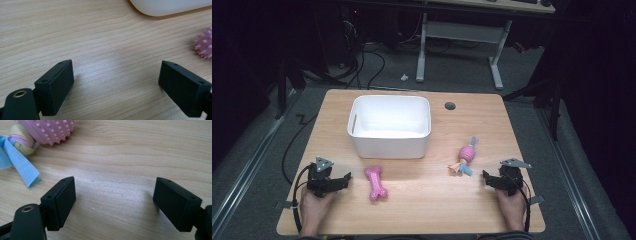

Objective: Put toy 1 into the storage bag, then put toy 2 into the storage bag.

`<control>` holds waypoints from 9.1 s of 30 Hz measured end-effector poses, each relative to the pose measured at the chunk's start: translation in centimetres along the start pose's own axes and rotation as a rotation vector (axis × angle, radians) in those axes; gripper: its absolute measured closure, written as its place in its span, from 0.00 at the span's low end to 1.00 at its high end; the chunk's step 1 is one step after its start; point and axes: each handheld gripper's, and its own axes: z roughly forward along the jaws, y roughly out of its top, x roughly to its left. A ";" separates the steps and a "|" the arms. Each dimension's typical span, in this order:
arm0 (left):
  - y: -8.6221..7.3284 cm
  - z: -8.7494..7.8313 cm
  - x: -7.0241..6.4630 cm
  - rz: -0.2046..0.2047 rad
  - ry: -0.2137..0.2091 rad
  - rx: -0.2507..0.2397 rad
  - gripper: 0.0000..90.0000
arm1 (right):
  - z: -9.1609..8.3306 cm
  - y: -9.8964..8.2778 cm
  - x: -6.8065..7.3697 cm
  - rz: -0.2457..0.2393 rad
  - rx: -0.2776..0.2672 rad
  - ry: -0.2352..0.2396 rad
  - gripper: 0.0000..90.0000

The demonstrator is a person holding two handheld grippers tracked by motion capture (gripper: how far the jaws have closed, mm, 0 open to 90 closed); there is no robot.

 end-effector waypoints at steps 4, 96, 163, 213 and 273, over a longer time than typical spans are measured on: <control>0.0 0.1 -0.1 -0.004 0.003 -0.002 0.14 | 0.0 0.0 0.0 0.000 0.000 0.000 0.21; 2.7 -0.2 -10.9 0.038 -0.123 0.047 0.28 | -0.1 -0.1 0.0 0.000 -0.006 -0.001 0.23; 4.1 -1.4 -10.3 0.121 -0.146 0.047 0.69 | -0.1 -0.1 0.0 0.000 -0.006 0.000 0.23; 11.5 -9.5 -10.0 0.179 -0.367 -0.064 0.70 | -0.1 -0.1 0.1 -0.001 -0.004 0.004 0.23; 22.4 -3.7 -9.2 0.213 -0.325 -0.103 0.69 | -0.1 -0.1 0.1 -0.006 -0.005 0.006 0.23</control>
